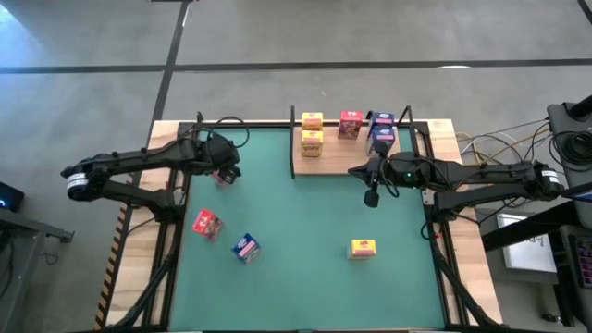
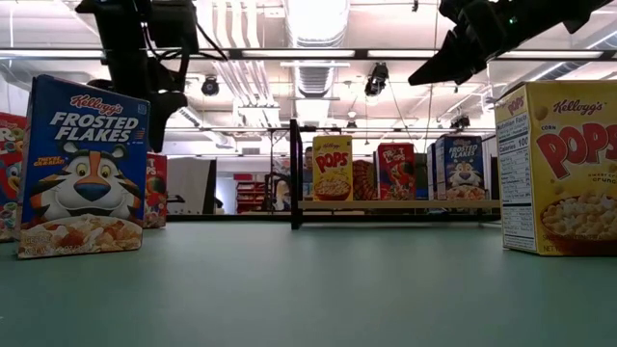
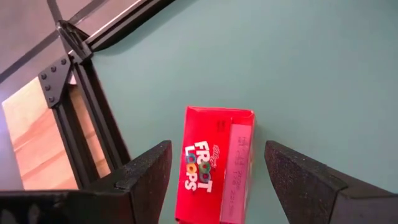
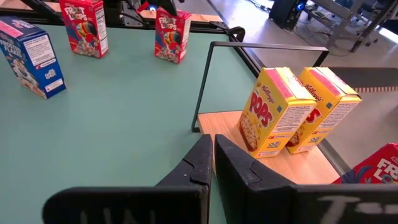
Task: Stack cereal on shelf
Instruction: Put the top red cereal box on the shelf aligned with the other red cereal box
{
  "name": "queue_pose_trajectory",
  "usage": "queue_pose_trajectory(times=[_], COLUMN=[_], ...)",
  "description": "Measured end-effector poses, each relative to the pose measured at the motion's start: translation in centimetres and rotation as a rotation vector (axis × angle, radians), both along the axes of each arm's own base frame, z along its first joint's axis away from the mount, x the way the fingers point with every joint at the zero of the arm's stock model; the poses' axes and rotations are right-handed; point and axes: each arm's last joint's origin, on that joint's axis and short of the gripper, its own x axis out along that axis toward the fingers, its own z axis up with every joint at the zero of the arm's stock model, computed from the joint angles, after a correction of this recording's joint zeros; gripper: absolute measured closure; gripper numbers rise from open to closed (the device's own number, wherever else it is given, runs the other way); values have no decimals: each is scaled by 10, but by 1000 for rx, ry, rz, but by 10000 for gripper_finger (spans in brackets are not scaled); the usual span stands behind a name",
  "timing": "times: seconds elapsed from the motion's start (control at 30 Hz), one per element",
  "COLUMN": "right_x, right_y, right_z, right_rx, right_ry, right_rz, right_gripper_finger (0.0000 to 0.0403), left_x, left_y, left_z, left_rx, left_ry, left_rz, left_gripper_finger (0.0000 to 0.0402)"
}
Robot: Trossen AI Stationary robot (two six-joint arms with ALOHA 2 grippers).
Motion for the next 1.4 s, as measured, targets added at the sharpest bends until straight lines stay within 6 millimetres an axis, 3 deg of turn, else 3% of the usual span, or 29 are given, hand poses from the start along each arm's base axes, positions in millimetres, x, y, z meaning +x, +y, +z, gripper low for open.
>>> queue_pose_trajectory(times=[0.87,1.4], right_x=[0,0], right_y=[0,0], right_z=[0,0], right_rx=[15,16], right_ry=[-4,-4], right_rz=[-6,-6], right_gripper_finger=[394,394], left_x=[-15,-14], left_y=[21,21], left_z=[6,-21], left_rx=[-155,-159], left_ry=[-40,-62], left_rz=[-78,-73], left_gripper_finger=[161,161])
